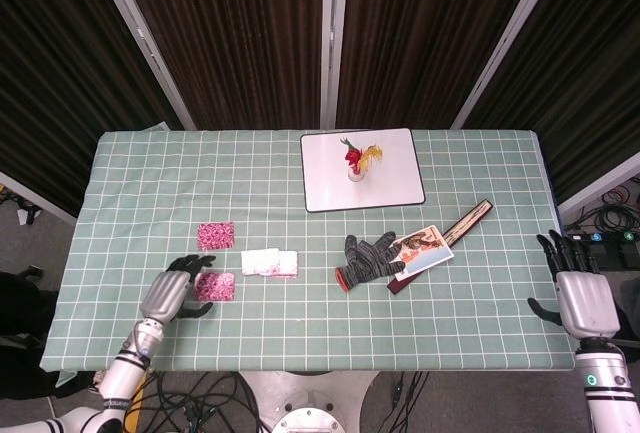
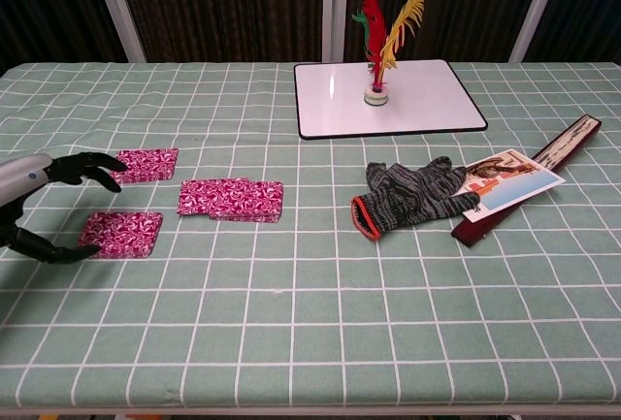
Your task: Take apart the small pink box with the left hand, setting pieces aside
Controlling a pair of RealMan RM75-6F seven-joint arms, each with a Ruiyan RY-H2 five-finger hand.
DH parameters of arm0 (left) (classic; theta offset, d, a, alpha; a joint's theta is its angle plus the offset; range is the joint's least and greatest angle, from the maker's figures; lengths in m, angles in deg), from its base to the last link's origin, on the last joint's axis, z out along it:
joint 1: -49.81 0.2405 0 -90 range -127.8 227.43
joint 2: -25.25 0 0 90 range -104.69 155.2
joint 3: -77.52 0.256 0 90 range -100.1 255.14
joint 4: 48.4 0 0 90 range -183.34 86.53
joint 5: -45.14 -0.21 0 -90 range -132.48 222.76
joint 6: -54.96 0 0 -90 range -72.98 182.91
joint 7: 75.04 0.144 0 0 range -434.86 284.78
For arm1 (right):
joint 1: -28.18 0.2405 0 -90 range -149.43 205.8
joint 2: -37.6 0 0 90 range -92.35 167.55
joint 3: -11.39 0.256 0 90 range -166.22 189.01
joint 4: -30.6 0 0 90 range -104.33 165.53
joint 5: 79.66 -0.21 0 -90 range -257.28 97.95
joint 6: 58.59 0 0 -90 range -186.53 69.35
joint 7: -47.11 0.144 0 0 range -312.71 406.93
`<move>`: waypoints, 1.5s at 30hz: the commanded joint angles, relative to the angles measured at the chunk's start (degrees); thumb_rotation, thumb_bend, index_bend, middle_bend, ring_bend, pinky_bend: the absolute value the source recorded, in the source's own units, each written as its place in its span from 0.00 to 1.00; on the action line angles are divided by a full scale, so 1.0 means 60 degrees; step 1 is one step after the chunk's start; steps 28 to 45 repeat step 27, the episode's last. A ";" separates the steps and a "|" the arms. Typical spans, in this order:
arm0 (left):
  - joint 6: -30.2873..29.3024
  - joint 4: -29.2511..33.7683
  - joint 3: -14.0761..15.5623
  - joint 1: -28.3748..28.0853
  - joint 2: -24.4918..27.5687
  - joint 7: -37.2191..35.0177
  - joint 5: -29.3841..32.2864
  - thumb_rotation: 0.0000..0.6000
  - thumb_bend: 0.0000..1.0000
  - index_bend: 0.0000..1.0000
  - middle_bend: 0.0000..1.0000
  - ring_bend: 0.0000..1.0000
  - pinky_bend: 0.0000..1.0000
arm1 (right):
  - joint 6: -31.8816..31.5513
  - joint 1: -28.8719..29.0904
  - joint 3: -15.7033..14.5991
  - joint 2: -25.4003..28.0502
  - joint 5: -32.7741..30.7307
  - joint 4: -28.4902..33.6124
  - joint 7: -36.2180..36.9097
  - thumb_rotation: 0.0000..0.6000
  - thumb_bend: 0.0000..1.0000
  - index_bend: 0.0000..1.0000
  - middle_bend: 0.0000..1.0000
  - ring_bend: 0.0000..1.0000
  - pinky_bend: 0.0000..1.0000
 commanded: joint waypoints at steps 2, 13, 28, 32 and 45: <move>-0.0054 0.0073 -0.0055 0.0042 0.0124 -0.0086 -0.0073 1.00 0.21 0.12 0.16 0.07 0.12 | -0.0003 -0.0002 0.0008 0.0013 -0.0002 -0.0008 0.0034 1.00 0.10 0.00 0.00 0.00 0.00; -0.1813 0.0289 -0.0790 0.0454 0.0830 0.1177 -0.0270 1.00 0.21 0.12 0.16 0.06 0.10 | -0.0287 -0.0066 0.0044 0.0057 0.0274 -0.0065 0.0372 1.00 0.10 0.00 0.00 0.00 0.00; -0.3255 0.0445 -0.1033 0.1759 0.1807 0.2526 0.0585 1.00 0.21 0.12 0.13 0.02 0.06 | -0.0631 -0.0242 -0.0031 -0.0221 0.0574 -0.0462 0.0796 1.00 0.10 0.00 0.00 0.00 0.00; -0.3255 0.0445 -0.1033 0.1759 0.1807 0.2526 0.0585 1.00 0.21 0.12 0.13 0.02 0.06 | -0.0631 -0.0242 -0.0031 -0.0221 0.0574 -0.0462 0.0796 1.00 0.10 0.00 0.00 0.00 0.00; -0.3255 0.0445 -0.1033 0.1759 0.1807 0.2526 0.0585 1.00 0.21 0.12 0.13 0.02 0.06 | -0.0631 -0.0242 -0.0031 -0.0221 0.0574 -0.0462 0.0796 1.00 0.10 0.00 0.00 0.00 0.00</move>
